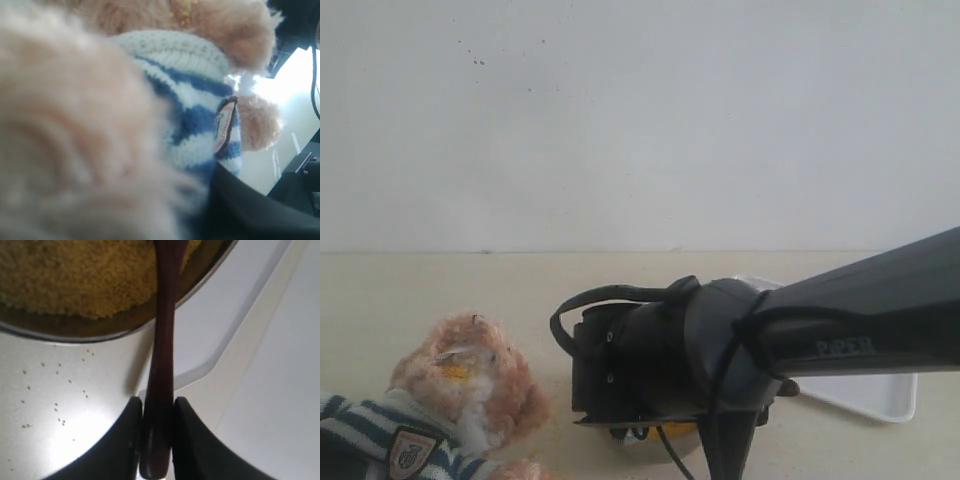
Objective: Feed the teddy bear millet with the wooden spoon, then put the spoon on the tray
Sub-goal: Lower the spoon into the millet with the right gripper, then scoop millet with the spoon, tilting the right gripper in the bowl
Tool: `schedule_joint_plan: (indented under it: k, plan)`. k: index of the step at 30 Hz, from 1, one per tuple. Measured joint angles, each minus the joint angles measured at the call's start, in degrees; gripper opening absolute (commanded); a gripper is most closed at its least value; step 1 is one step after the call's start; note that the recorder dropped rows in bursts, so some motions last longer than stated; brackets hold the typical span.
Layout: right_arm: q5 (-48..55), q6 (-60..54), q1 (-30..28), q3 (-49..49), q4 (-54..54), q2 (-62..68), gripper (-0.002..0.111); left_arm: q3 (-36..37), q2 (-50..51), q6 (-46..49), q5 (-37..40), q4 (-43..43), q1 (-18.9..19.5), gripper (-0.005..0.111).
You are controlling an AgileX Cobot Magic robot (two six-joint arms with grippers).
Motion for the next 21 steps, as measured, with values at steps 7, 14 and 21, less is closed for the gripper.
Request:
schedule_joint_plan:
  k: [7, 14, 21]
  plan:
    - [0.12, 0.00, 1.09, -0.10, 2.42, 0.00, 0.000, 0.00, 0.00, 0.00, 0.00, 0.00, 0.00, 0.004]
    - [0.23, -0.15, 0.96, -3.61, 10.38, -0.97, 0.000, 0.00, 0.00, 0.00, 0.00, 0.00, 0.00, 0.004]
    - [0.11, -1.44, -3.11, -5.76, 20.52, -2.74, 0.000, 0.00, 0.00, 0.00, 0.00, 0.00, 0.00, 0.004]
